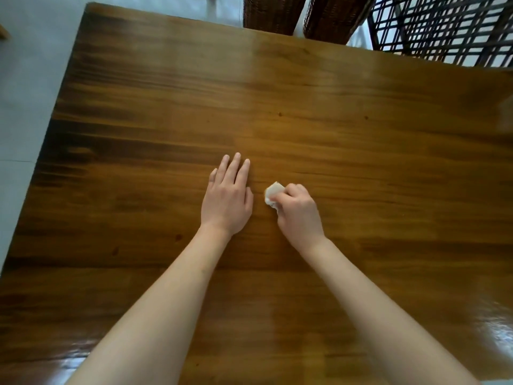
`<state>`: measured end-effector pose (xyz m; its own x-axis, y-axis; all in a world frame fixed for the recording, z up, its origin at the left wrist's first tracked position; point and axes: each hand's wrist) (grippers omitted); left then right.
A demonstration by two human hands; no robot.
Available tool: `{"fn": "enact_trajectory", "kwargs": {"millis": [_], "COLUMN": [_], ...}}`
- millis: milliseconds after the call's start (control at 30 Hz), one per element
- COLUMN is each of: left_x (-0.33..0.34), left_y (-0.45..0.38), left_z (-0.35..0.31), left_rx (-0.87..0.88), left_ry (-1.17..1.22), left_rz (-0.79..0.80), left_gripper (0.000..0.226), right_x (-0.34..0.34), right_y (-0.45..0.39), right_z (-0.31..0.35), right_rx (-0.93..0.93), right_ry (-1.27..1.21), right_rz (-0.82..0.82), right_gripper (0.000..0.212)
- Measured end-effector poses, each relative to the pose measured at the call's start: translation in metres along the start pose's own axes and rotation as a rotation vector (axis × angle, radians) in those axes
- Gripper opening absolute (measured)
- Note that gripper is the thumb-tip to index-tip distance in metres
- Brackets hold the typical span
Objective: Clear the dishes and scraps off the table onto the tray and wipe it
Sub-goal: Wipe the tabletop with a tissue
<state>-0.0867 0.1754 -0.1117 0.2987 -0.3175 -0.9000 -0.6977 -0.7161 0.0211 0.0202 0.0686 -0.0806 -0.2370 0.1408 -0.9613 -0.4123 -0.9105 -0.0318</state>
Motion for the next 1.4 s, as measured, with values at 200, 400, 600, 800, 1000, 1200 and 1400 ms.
{"fn": "enact_trajectory", "kwargs": {"millis": [200,400,600,800,1000,1200,1400], "left_x": [-0.003,-0.001,-0.003,-0.018,-0.055,-0.094,-0.118], "left_y": [-0.001,-0.001,0.0,0.0,0.072,0.116,0.134], "left_z": [0.0,0.001,0.0,-0.008,0.025,0.099,0.153], "left_rx": [-0.007,-0.004,-0.002,-0.017,-0.08,-0.302,-0.308], "left_ry": [0.021,0.033,0.023,-0.041,-0.035,-0.088,-0.071], "left_rz": [0.003,-0.017,-0.004,0.058,-0.043,-0.097,-0.091], "left_gripper": [0.052,0.051,0.051,0.051,0.048,0.045,0.044], "right_x": [-0.011,0.0,0.002,0.001,-0.009,-0.016,0.007], "right_y": [-0.021,-0.029,0.033,0.035,0.029,0.034,0.042], "right_z": [-0.029,-0.002,0.001,0.005,0.01,0.037,0.112], "right_rx": [0.189,0.226,0.066,0.063,0.121,0.262,0.281], "right_ry": [0.017,-0.015,-0.045,-0.037,0.01,-0.155,-0.254], "right_rz": [0.002,-0.061,-0.047,-0.032,0.071,-0.031,-0.076], "right_gripper": [0.017,0.018,0.017,0.016,0.02,0.021,0.019]}}
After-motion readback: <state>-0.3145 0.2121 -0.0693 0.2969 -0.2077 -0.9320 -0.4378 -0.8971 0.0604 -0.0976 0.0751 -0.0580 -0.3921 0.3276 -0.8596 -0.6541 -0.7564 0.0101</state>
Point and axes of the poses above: each hand's wrist, its own y-axis away from the middle knuckle, its own x-axis out of the palm, z = x × y, and after that the axes turned 6 degrees about y, right-handed
